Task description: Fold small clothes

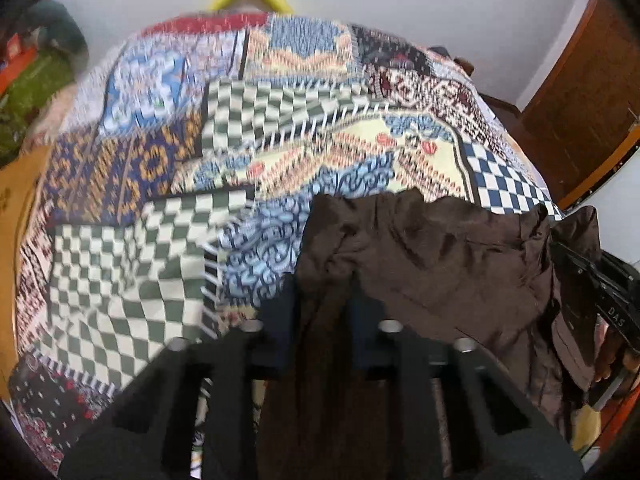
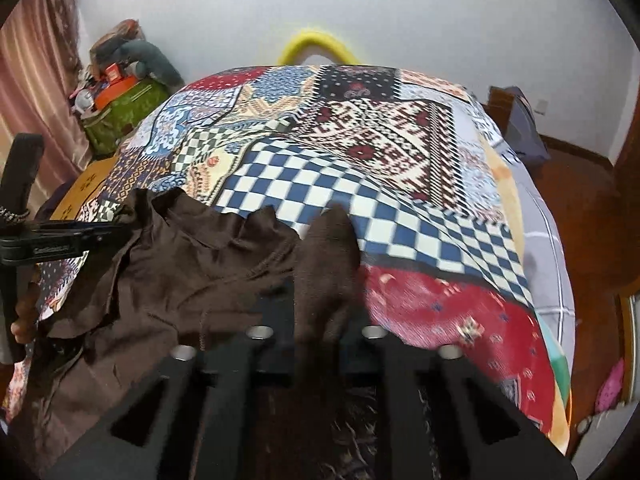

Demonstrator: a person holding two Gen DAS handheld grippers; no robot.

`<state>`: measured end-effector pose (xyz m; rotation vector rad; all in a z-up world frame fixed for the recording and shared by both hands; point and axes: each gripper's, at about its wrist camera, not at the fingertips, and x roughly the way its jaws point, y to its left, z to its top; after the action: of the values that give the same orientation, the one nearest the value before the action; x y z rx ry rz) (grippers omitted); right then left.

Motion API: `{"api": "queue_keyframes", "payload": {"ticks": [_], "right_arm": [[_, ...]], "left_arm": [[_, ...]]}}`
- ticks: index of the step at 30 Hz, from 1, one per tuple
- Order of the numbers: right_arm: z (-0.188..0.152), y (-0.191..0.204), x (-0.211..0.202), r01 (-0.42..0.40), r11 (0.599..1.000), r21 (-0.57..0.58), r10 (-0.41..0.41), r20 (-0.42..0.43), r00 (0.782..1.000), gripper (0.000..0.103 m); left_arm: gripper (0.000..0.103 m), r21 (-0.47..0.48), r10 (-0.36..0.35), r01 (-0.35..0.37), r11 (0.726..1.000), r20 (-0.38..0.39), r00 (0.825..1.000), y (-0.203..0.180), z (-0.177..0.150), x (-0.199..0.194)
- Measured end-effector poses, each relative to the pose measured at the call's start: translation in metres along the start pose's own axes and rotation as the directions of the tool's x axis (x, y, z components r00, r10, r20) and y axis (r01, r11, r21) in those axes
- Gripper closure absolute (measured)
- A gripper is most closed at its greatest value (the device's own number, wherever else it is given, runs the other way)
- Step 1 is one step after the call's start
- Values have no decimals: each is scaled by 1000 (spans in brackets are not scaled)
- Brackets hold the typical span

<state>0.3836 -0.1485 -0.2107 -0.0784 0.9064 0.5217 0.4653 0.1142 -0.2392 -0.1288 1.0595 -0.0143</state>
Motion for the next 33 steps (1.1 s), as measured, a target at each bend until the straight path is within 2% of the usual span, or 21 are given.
{"api": "queue_keyframes", "payload": {"ticks": [2,5,10,12,14,15,17,20,23,26,31,33], "right_arm": [[3,4,3,30,999,-32,-29,11,1000,96],[8,4,8,56,998,-40,-56,16,998,96],[11,9,3,70,997,-43,-70,1,998,94],[10,13,-9,77,996,-55,-76,14,997,81],[8,19,-23,91,993,-76,-87,47,995,72],[7,23,-33,99,990,-95,-93,67,993,68],[5,32,-49,100,986,-132,-87,97,991,67],[-1,42,-68,64,985,-161,-47,109,993,67],[-9,51,-68,8,987,-160,3,66,998,67],[-18,57,-53,7,986,-167,-4,20,1000,68],[-31,54,-19,-35,993,-110,24,-101,995,68],[-34,52,-13,-42,995,-95,32,-104,994,68]], "left_arm": [[96,13,63,-63,998,40,997,0,-1,-5],[96,-11,143,-143,990,54,988,11,0,-7],[94,2,160,-160,987,0,987,17,-3,-4],[86,10,167,-167,986,21,986,13,-6,-13],[65,8,152,-152,988,38,988,10,-9,-25],[60,12,147,-148,989,54,988,7,-11,-33],[48,34,149,-153,988,86,985,0,-16,-48],[42,89,157,-168,982,120,980,-13,-28,-69],[38,122,147,-163,979,128,981,-21,-40,-80],[37,145,152,-170,975,127,980,-26,-55,-84],[37,165,189,-202,966,89,978,-26,-75,-71],[37,163,206,-215,963,71,976,-22,-79,-64]]}}
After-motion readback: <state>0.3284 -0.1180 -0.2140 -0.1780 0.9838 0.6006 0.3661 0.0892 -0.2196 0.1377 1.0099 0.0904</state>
